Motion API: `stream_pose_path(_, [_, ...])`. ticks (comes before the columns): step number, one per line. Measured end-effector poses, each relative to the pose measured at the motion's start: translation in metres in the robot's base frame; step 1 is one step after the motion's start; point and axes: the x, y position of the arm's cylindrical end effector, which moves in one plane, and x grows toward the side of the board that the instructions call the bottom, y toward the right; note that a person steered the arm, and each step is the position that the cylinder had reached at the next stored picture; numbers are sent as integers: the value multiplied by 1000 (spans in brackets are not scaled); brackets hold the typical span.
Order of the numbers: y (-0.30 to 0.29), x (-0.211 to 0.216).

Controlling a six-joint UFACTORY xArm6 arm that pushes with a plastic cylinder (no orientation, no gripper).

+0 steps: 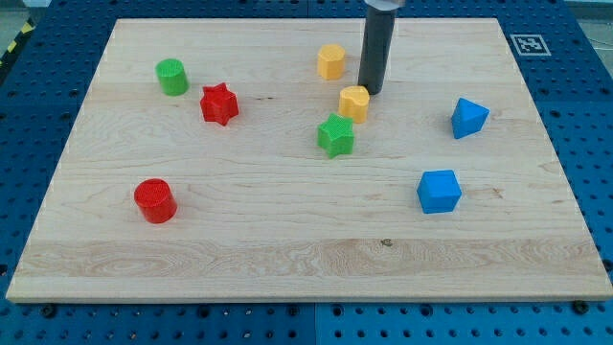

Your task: Move the yellow hexagon close to the top of the yellow heart

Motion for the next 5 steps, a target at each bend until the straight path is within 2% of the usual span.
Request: stream_pose_path(5, [8,20])
